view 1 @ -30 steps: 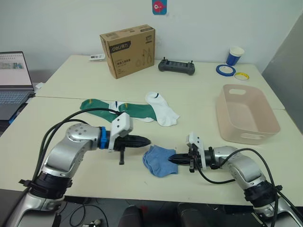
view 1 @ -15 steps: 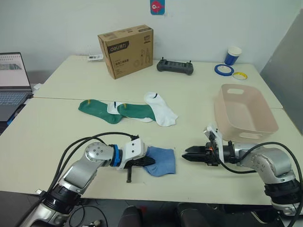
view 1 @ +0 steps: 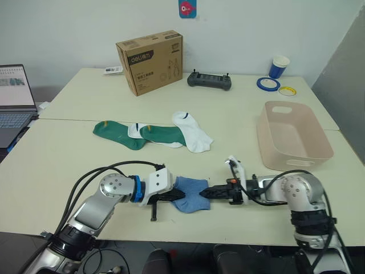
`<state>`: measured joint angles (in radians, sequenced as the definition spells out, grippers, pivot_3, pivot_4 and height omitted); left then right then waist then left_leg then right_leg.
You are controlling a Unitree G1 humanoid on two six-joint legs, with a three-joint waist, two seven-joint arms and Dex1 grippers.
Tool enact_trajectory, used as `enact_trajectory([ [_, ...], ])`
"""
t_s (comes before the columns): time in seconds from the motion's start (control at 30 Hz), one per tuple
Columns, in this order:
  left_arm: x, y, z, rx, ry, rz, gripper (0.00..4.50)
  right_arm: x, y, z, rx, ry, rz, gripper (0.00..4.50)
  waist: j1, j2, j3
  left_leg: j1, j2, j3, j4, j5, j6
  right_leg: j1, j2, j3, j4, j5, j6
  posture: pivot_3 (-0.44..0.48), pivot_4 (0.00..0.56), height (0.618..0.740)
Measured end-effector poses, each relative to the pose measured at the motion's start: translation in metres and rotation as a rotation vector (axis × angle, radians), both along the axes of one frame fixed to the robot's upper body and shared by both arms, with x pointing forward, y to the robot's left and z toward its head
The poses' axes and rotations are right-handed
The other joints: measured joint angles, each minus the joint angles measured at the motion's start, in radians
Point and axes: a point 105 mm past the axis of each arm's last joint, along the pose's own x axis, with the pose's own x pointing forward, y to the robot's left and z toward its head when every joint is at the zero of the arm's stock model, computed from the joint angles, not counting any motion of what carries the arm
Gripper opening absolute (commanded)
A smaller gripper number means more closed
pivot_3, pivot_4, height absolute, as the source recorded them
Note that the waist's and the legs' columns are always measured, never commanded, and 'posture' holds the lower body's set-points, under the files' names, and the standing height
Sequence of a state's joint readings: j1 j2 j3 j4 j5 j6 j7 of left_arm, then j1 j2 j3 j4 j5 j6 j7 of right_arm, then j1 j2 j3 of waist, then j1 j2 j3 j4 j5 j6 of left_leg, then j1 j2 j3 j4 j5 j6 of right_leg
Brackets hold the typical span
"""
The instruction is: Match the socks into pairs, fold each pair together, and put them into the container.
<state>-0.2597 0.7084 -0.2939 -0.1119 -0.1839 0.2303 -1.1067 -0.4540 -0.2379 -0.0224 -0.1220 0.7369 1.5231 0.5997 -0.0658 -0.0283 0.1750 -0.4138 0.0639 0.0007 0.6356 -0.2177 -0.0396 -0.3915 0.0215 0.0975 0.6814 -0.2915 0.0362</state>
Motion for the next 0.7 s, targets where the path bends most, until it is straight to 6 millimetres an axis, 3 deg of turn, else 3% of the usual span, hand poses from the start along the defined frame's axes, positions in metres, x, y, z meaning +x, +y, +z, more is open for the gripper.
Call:
enact_trajectory([
  [0.33, -0.0003, 0.0002, 0.0003, -0.011, 0.009, 0.015, 0.00, 0.0041, 0.0127, 0.0023, 0.057, 0.067, -0.012, 3.04, -0.001, 0.000, 0.000, 0.000, 0.000, 0.000, -0.001, 0.000, 0.000, 0.000, 0.000, 0.000, 0.000, 0.000, 0.000, 0.000, 0.150, 0.740],
  [0.43, -0.0014, -0.0005, 0.0014, -0.017, 0.011, 0.017, 0.00, 0.0052, 0.0123, 0.0014, 0.056, 0.068, -0.019, 2.42, -0.001, 0.000, 0.000, -0.001, 0.000, 0.001, -0.002, 0.000, 0.000, -0.001, 0.000, 0.000, -0.001, 0.000, 0.001, 0.000, 0.150, 0.740],
  [0.63, -0.0018, -0.0003, 0.0027, -0.024, 0.021, 0.024, 0.00, 0.0083, 0.0129, 0.0009, 0.060, 0.056, -0.033, 0.29, -0.001, 0.000, 0.000, -0.001, 0.000, 0.001, -0.004, 0.000, 0.000, -0.004, 0.000, 0.000, -0.001, 0.001, 0.001, 0.000, 0.150, 0.740],
  [0.67, -0.0017, -0.0002, 0.0028, -0.025, 0.022, 0.026, 0.00, 0.0080, 0.0137, 0.0025, 0.068, 0.053, -0.028, 0.02, -0.001, 0.000, 0.000, -0.001, 0.000, 0.001, -0.005, 0.000, 0.000, -0.004, 0.000, 0.000, -0.001, 0.001, 0.001, 0.000, 0.150, 0.740],
  [0.7, -0.0015, -0.0002, 0.0031, -0.026, 0.023, 0.027, 0.00, 0.0081, 0.0138, 0.0027, 0.068, 0.052, -0.028, 0.02, -0.001, 0.000, 0.000, -0.001, 0.000, 0.001, -0.005, 0.000, 0.000, -0.004, 0.000, 0.000, -0.001, 0.001, 0.001, 0.000, 0.150, 0.740],
])
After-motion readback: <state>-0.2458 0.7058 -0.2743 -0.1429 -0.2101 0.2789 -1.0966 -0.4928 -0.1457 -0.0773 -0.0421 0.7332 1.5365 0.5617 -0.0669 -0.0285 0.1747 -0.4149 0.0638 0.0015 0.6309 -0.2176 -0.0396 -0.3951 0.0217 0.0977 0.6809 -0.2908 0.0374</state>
